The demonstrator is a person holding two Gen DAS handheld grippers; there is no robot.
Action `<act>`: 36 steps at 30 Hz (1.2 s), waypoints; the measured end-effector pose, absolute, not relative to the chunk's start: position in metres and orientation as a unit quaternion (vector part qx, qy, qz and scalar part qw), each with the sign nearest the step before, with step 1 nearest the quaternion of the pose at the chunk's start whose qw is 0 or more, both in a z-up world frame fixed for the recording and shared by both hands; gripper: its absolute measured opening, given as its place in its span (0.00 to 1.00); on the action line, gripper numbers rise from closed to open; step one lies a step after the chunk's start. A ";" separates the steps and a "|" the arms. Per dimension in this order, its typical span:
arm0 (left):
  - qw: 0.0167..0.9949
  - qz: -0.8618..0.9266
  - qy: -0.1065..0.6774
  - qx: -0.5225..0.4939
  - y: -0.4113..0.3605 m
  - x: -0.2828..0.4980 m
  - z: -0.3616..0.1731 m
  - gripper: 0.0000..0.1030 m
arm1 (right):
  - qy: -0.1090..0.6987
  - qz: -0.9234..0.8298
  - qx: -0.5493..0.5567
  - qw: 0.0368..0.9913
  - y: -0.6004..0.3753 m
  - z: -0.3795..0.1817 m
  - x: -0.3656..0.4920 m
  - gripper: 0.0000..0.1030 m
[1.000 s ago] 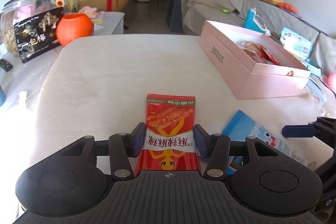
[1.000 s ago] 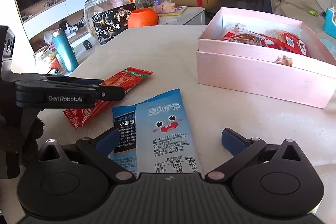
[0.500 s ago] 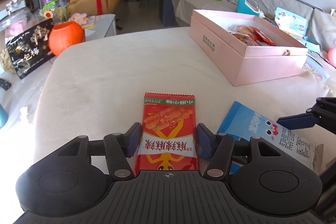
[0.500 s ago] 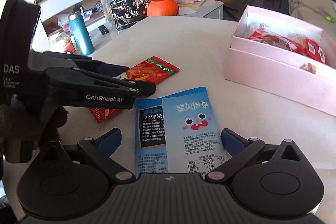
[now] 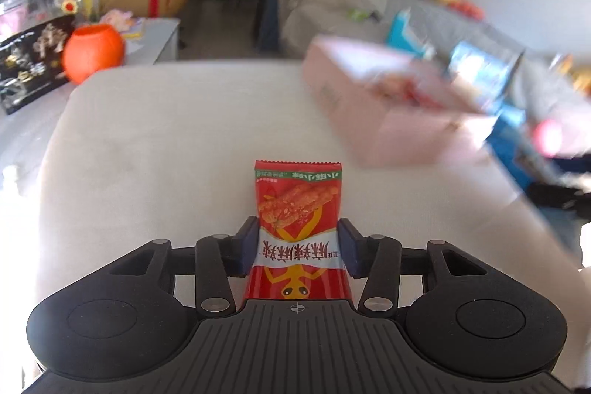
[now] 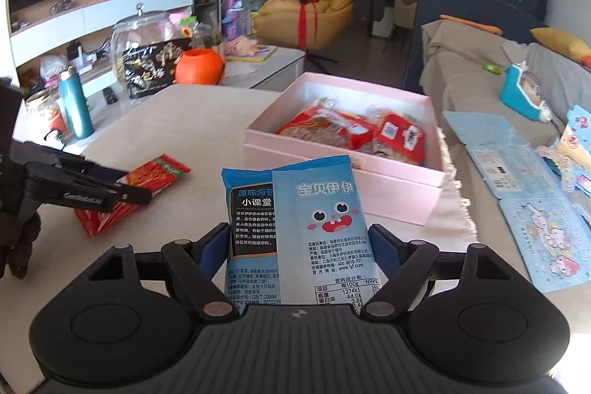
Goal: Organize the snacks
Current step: 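Drop the red strip bag and blue bread pack into the pink box with both tools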
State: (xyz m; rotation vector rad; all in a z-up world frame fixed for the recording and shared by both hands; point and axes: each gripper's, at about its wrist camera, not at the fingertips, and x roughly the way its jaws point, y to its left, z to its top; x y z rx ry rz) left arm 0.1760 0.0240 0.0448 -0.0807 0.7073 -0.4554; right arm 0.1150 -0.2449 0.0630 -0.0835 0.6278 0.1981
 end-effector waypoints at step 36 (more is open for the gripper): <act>0.950 -0.171 0.257 -0.037 -0.046 0.160 0.036 0.55 | 0.322 0.050 -0.017 0.945 -0.269 0.079 0.171 0.68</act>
